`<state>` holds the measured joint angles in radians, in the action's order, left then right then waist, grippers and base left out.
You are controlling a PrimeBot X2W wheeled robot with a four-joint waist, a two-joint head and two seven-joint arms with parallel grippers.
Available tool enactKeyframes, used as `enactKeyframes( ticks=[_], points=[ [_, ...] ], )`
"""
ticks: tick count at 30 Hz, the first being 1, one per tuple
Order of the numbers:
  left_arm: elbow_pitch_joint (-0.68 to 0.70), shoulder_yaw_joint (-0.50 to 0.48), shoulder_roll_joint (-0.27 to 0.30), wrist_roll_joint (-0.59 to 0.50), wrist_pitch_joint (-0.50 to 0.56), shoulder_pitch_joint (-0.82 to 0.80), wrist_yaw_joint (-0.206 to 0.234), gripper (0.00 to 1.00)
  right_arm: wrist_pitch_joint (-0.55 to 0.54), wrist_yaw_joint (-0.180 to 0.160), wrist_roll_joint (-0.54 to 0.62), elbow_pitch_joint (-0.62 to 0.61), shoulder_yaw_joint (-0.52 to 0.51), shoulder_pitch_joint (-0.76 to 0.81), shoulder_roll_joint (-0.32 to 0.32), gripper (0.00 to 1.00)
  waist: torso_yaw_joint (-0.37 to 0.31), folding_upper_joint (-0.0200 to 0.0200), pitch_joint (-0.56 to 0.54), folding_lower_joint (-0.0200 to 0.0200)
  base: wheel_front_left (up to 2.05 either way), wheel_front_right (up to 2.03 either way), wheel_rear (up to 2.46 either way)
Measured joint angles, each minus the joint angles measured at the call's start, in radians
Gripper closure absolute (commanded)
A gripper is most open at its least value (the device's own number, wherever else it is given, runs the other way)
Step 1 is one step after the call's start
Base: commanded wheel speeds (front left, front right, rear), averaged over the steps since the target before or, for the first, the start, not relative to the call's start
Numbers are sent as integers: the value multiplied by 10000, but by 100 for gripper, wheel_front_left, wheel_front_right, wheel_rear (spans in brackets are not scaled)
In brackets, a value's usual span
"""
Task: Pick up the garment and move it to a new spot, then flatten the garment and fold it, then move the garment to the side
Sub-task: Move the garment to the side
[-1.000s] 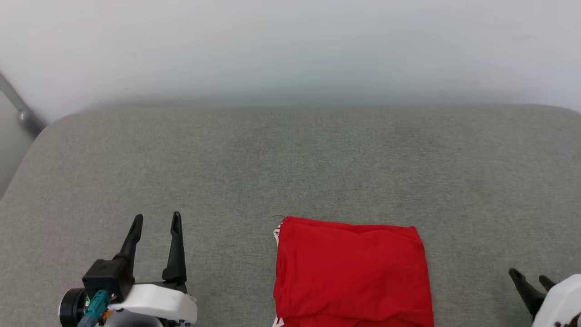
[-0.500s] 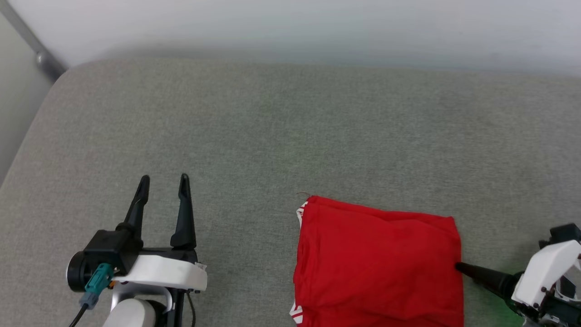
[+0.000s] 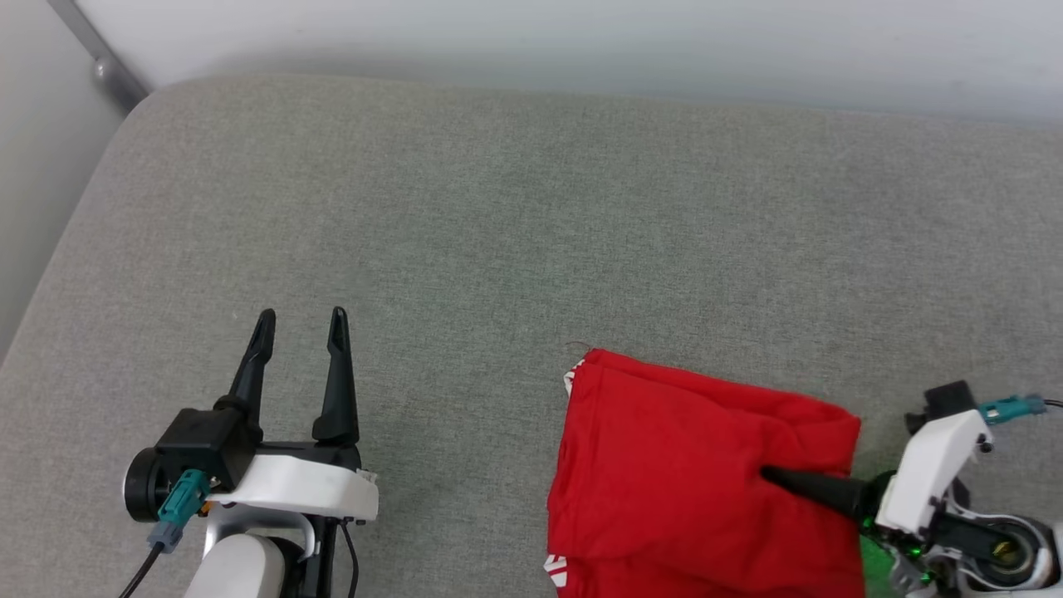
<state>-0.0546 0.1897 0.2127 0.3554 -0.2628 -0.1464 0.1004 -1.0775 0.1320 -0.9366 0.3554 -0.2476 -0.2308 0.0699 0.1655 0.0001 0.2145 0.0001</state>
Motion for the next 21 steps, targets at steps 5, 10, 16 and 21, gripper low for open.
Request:
enactKeyframes(
  ticks=[5,10,16,21],
  points=[
    [25,-127,-25,-215,-2,98,-113,0,454,-12,573,-518,926,32,50,100,-257,0,-204,0,0,0,0],
    [77,-268,-48,-374,-2,252,-180,0,1275,-12,1661,-1143,1967,-15,855,100,-708,0,-457,0,0,0,0],
    [280,-401,-29,-502,-4,447,-215,0,2464,-10,3530,-1243,3068,-559,2057,100,-1613,0,-622,0,0,0,0],
    [579,-341,8,-633,-2,331,-316,0,3087,-10,4556,-815,3292,-1232,2556,100,-2564,0,-436,0,0,0,0]
  ],
)
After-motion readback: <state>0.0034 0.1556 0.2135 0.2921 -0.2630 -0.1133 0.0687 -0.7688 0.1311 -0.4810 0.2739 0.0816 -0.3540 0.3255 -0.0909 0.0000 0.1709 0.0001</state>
